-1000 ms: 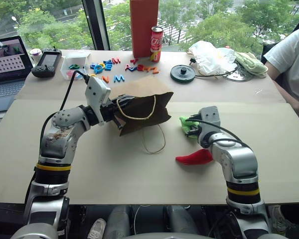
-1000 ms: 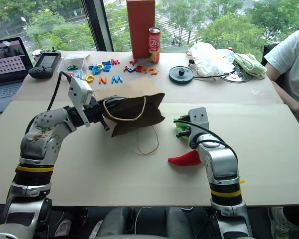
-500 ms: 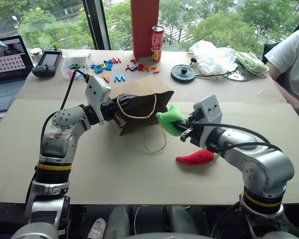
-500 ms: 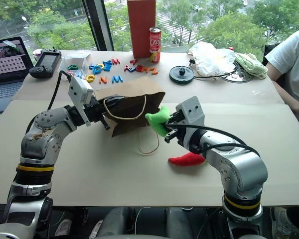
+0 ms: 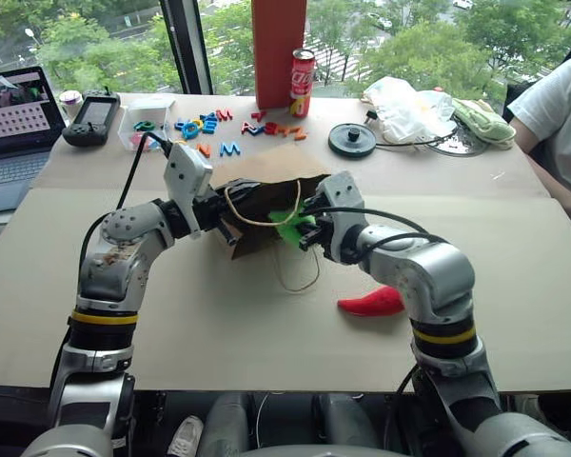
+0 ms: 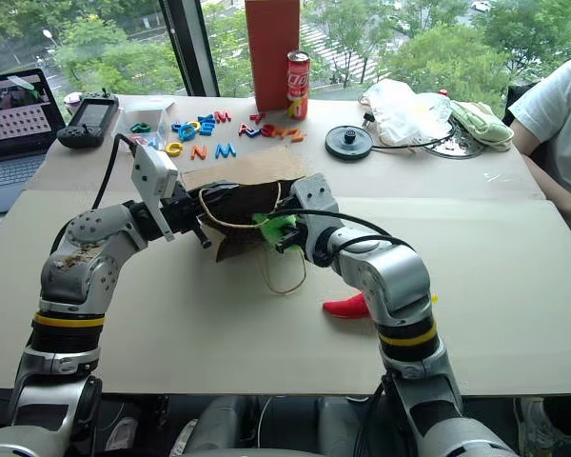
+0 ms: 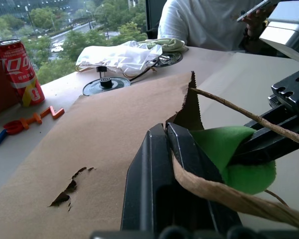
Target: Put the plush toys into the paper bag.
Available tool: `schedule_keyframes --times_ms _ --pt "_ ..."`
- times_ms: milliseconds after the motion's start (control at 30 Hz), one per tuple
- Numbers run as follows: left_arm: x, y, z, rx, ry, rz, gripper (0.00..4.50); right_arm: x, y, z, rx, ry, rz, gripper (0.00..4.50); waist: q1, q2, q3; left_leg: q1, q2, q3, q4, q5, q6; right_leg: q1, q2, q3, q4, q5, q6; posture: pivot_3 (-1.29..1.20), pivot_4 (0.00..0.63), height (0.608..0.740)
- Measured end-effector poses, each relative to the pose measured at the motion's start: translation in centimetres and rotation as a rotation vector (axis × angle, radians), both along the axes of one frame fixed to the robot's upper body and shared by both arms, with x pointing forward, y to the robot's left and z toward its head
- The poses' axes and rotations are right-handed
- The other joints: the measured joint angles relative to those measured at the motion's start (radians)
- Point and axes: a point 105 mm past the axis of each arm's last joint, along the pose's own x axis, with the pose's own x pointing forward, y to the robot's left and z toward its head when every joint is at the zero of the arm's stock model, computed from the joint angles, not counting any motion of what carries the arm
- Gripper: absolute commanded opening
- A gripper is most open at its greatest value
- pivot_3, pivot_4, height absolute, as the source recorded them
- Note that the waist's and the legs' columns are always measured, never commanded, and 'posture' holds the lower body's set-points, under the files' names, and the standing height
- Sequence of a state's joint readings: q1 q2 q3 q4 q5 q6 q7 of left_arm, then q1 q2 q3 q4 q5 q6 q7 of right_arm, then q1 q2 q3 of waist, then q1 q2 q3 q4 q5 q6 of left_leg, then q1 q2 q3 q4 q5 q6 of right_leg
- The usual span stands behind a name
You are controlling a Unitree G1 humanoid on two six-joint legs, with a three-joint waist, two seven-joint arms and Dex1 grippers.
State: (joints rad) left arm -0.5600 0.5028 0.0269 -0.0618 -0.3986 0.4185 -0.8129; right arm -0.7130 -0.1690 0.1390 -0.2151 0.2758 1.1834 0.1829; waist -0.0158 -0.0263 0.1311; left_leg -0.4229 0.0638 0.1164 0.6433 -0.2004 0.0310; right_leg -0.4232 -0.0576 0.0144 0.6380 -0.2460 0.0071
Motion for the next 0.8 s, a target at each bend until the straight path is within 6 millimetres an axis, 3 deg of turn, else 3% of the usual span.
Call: schedule_keyframes --times_ms 100,300,467,500,800 --pt "-0.1 -0.3 0.0 0.001 0.001 -0.012 0.0 1.3 0.4 -0.2 0.0 -0.01 -0.037 0.01 0.0 0.0 0.0 0.0 0.0 0.0 -0.001 0.0 0.0 0.0 0.0 0.0 0.002 0.0 0.0 0.0 0.15 0.739" --pt "-0.2 -1.1 0.2 0.006 -0.005 -0.051 0.0 3.6 4.9 1.2 0.167 -0.013 -0.085 0.01 -0.009 0.001 0.0 -0.001 0.001 0.0 -0.001 0.0 0.0 -0.001 0.001 -0.001 0.003 0.0 0.0 0.0 0.15 0.739" --pt "-0.2 -1.1 0.3 0.009 -0.008 -0.054 0.0 5.1 3.0 0.8 0.248 -0.006 -0.208 0.01 0.004 0.001 0.001 -0.004 0.0 0.001 -0.001 0.0 0.0 0.0 -0.002 -0.001 0.002 0.001 0.001 0.0 0.15 0.739" --pt "-0.2 -1.1 0.3 0.009 -0.008 -0.055 0.0 5.2 2.8 0.9 0.252 -0.011 -0.216 0.98 0.001 0.001 0.001 -0.003 0.0 0.0 -0.001 0.0 0.0 0.0 -0.002 -0.001 0.002 0.001 0.001 0.0 0.15 0.739" --pt "-0.2 -1.1 0.3 0.008 -0.007 -0.054 0.0 5.1 3.0 1.0 0.261 -0.01 -0.202 3.97 -0.015 0.001 0.001 -0.003 0.001 -0.001 -0.002 0.0 -0.001 0.0 0.0 -0.001 0.003 0.0 0.0 0.0 0.15 0.739"
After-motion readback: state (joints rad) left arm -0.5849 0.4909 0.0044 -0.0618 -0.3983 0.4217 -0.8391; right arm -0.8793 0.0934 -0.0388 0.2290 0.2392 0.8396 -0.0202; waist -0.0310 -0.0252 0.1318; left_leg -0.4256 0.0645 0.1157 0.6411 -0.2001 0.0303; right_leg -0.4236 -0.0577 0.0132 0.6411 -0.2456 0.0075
